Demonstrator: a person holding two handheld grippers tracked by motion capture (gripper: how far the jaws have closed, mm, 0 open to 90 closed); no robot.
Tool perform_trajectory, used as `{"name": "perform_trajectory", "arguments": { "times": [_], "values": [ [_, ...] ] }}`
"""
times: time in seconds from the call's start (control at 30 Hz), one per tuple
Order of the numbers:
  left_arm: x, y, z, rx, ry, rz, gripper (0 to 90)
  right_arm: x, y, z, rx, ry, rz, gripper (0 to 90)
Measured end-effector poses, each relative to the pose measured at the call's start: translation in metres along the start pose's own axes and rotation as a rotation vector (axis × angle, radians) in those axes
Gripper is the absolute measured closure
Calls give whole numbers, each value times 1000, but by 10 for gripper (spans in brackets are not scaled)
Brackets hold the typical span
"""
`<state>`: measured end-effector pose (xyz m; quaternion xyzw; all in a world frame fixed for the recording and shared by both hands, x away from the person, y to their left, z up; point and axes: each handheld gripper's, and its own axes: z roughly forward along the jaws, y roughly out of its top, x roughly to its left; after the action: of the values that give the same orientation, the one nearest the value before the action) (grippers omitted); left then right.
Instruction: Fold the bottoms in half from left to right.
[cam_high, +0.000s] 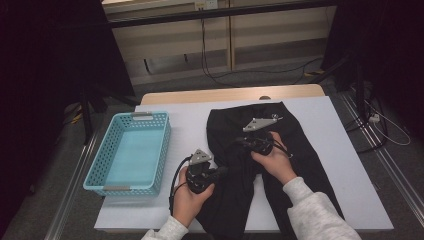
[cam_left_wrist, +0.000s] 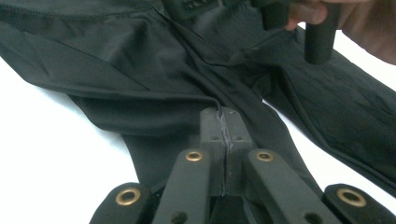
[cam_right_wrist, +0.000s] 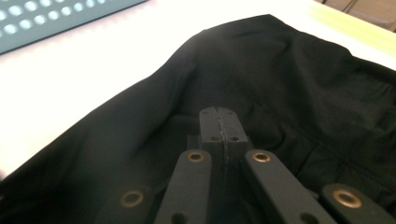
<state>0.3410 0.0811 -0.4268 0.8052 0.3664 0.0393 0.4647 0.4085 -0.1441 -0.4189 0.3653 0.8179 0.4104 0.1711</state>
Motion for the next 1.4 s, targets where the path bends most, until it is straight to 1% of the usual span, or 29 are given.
{"name": "perform_trajectory", "arguments": {
  "times": [0.03, 0.07, 0.13, 0.17, 0.2, 0.23, 0.3, 0.33, 0.4, 0.43, 0.47, 0.5, 0.57, 0.6, 0.63, 0.67, 0.7, 0.73, 0.77, 0.83, 0.9, 0.93, 1.0, 1.07, 1.1, 1.17, 1.23, 1.3, 1.4],
  "values": [
    [0, 0, 0, 5, 0, -2, 894, 0, -1, 0, -2, 2, 13, 860],
    [-1, -1, 0, 3, -2, -8, 894, 2, -1, 1, -8, -2, 10, 856],
    [-1, -1, 0, 13, -3, -4, 894, 6, -2, 5, -30, 5, 6, 811],
    [-2, -2, 1, 14, -4, -6, 894, 9, -2, 8, -41, -2, 6, 778],
    [-2, -3, 2, 20, -4, 1, 894, 12, -2, 12, -48, 5, 18, 717],
    [-2, -4, 2, 20, -7, -1, 894, 14, -1, 15, -48, 15, 34, 667],
    [-1, -6, 2, 28, -2, 0, 894, 19, 1, 24, -40, 30, 35, 552],
    [-1, -7, 2, 25, -3, -7, 894, 22, 3, 28, -30, 36, 37, 498],
    [0, -8, 0, 34, 6, -4, 894, 26, 5, 36, -22, 48, 39, 462],
    [0, -9, 0, 36, 7, -3, 894, 28, 6, 41, -20, 62, 43, 409],
    [1, -9, -1, 37, 9, -13, 894, 30, 7, 46, -12, 76, 51, 380],
    [1, -10, -1, 37, 10, -11, 894, 32, 7, 53, 6, 80, 55, 381],
    [2, -11, -1, 43, 15, -13, 894, 36, 4, 65, 57, 79, 44, 402],
    [3, -11, -1, 44, 13, -14, 894, 37, 3, 72, 82, 73, 39, 428],
    [4, -11, -1, 48, 11, -16, 894, 38, 2, 75, 83, 62, 29, 470],
    [4, -12, 0, 48, 15, -16, 894, 38, 2, 76, 72, 44, 10, 619],
    [4, -11, 0, 48, 21, -11, 894, 38, 3, 76, 74, 44, 10, 784],
    [4, -11, 0, 45, 22, -15, 894, 36, 4, 75, 83, 43, 22, 853],
    [5, -10, -1, 44, 19, -16, 894, 34, 4, 75, 85, 38, 15, 884],
    [5, -9, -1, 30, 20, -21, 894, 28, 6, 70, 66, 23, 23, 900],
    [4, -6, -3, 20, 19, -2, 894, 20, 9, 57, 20, 18, 68, 900],
    [3, -3, -4, 11, 15, 7, 894, 18, 10, 51, 8, 16, 73, 900],
    [2, 2, -6, -4, 4, 13, 894, 12, 11, 34, -14, -11, 70, 900],
    [3, 5, -3, -9, -18, -2, 894, 5, 11, 17, -34, -21, 79, 900],
    [4, 6, 1, -5, -34, -20, 894, 2, 10, 8, -37, -37, 79, 900],
    [3, 6, 10, 9, -59, -41, 894, -4, 5, -4, -33, -41, 83, 899],
    [1, 6, 18, 25, -71, -35, 894, -9, -4, -14, -22, -57, 82, 898],
    [-2, 6, 25, 39, -80, -34, 894, -13, -14, -18, 4, -77, 79, 898],
    [-4, 4, 31, 58, -89, -28, 894, -19, -31, -21, 47, -83, 89, 898]
  ]
}}
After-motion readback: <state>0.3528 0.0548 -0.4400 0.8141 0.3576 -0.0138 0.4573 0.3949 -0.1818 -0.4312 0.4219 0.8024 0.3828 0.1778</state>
